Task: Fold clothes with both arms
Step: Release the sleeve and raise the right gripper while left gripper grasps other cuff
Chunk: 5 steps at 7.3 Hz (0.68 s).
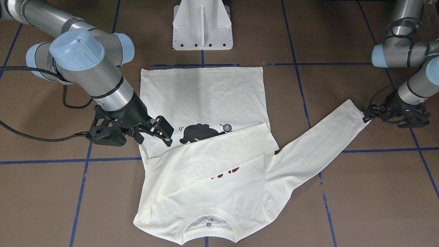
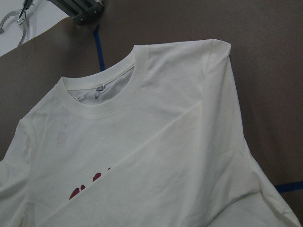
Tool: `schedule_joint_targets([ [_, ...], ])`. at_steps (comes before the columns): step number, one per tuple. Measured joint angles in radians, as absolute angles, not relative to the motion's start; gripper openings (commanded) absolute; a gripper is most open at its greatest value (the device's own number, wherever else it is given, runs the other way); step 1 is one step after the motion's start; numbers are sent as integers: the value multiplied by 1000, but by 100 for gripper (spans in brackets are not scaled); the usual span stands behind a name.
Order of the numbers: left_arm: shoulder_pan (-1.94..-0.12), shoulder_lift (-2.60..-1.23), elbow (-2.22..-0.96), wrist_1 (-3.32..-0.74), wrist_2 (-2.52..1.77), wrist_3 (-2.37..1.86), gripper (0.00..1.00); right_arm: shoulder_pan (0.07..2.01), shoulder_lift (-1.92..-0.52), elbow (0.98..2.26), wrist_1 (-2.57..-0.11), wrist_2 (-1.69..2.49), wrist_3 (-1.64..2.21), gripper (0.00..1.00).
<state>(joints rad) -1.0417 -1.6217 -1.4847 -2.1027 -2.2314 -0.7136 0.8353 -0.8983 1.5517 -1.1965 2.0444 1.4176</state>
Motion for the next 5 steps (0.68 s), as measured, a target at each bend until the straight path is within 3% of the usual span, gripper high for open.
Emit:
schedule_joint_targets([
  [2, -1021, -1625, -1481, -2102, -2229, -712, 56, 835, -904, 1553, -1196, 2041, 1417, 100],
  [4, -1014, -1621, -1476, -2103, -2228, -712, 27, 835, -906, 1557, -1195, 2040, 1418, 100],
  [5, -1013, -1619, -1473, -2103, -2227, -713, 0, 835, -907, 1560, -1195, 2041, 1418, 100],
])
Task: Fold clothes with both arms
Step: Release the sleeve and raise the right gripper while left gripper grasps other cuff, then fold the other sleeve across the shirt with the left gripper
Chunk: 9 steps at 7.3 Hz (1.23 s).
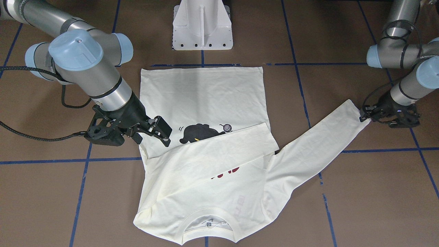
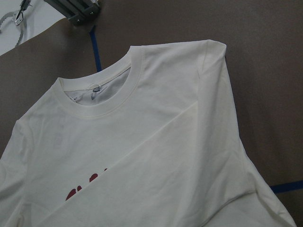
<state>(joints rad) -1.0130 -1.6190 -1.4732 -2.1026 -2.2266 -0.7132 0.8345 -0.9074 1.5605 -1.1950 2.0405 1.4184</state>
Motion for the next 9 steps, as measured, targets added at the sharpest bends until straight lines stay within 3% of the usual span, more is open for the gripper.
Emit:
schedule_joint_targets([
  [4, -1013, -1625, -1499, -2091, -2238, -728, 0, 838, -923, 1573, -1195, 2042, 1419, 100],
  [6, -1023, -1671, -1612, -1968, -2288, -732, 0, 868, -970, 1611, -1194, 2056, 1409, 100],
  [9, -1051, -1998, -1686, -1674, -2354, -941, 0, 961, -1163, 1752, -1194, 2073, 1281, 100],
])
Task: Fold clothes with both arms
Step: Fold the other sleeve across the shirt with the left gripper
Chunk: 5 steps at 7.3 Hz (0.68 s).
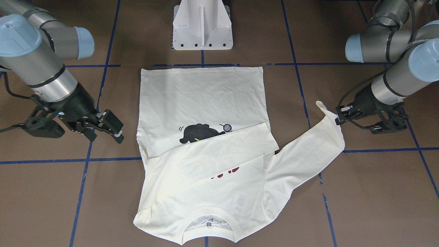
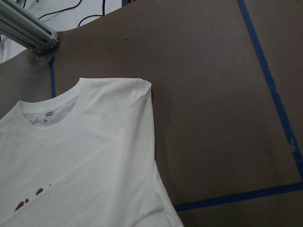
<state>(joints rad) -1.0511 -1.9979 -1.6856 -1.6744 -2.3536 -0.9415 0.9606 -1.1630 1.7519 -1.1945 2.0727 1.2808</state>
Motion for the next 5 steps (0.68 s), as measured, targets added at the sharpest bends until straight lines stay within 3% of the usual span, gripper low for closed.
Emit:
schedule_joint_targets([
  [2, -939, -2267, -1608, -1689, -2275, -1205, 0, 1018, -1284, 1812, -1190, 2075, 1170, 100],
  [3, -842, -2428, -1481, -1730, -2162, -1311, 0, 1040, -1322, 1825, -1187, 2075, 1119, 100],
  [5, -669, -2674, -1107, -1995, -1966, -1443, 0, 1079, -1380, 1832, -1184, 2075, 1020, 100],
])
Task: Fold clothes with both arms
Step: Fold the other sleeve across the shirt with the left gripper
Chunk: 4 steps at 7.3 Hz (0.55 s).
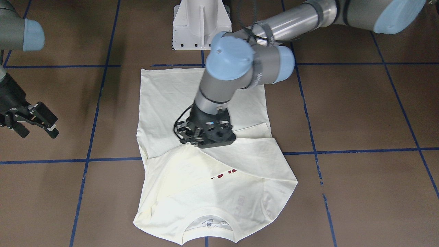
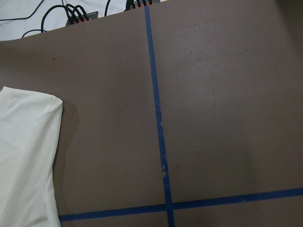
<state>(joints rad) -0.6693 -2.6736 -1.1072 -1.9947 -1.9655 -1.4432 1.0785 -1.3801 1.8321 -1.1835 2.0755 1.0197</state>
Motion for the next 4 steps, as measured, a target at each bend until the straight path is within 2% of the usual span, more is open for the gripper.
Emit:
schedule_joint_targets([
  [1, -610, -2721, -989, -2116, -1877, -1468, 0, 1089, -1409, 1842, -1182, 2081, 978, 100],
  [4, -534, -2820, -794, -2308, -1776, -1533, 1, 1096, -1459, 1878, -1176, 2101, 951, 100],
])
